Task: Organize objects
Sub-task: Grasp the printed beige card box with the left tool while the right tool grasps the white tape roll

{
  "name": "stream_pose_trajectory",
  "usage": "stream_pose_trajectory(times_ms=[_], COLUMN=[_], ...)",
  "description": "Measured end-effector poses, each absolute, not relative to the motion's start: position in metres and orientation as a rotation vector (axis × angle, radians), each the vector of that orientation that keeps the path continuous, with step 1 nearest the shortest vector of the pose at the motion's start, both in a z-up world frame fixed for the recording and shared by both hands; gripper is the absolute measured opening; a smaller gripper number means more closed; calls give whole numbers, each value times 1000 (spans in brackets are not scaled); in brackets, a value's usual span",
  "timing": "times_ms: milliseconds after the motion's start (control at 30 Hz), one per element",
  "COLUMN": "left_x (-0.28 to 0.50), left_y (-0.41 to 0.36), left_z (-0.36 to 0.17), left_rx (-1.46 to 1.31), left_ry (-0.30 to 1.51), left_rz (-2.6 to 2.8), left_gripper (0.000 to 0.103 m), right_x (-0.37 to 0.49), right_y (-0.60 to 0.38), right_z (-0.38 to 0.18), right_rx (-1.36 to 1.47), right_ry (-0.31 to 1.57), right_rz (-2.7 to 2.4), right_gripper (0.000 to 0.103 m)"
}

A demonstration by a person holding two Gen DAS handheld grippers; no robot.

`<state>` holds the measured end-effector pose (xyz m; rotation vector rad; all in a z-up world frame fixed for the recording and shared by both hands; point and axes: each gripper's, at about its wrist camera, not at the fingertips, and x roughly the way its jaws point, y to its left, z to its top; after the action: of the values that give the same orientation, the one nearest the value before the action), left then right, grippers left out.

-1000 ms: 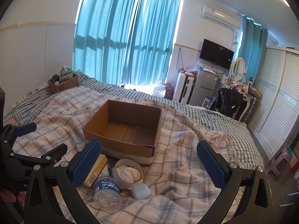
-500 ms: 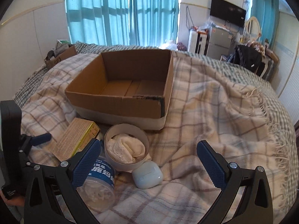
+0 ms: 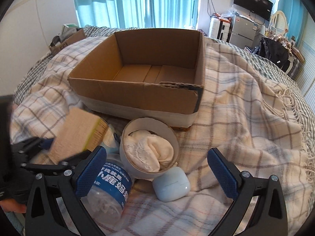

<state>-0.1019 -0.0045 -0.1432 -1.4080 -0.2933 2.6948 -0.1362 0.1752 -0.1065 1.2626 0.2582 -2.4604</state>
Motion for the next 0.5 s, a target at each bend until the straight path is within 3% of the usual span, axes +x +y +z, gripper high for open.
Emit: stream_pose_trajectory(times_ms=[233, 500], left_x=[-106, -108], left_y=[-31, -35], left_z=[-116, -128], left_rx=[-1321, -1369], left_ry=[-260, -303], left_rz=[2825, 2774], left_gripper=[77, 77], right_x=[-164, -174], right_y=[162, 160], right_z=[-128, -146], right_rx=[1404, 1468], right_ry=[261, 215], right_rz=[-2391, -2330], right_gripper=[103, 81])
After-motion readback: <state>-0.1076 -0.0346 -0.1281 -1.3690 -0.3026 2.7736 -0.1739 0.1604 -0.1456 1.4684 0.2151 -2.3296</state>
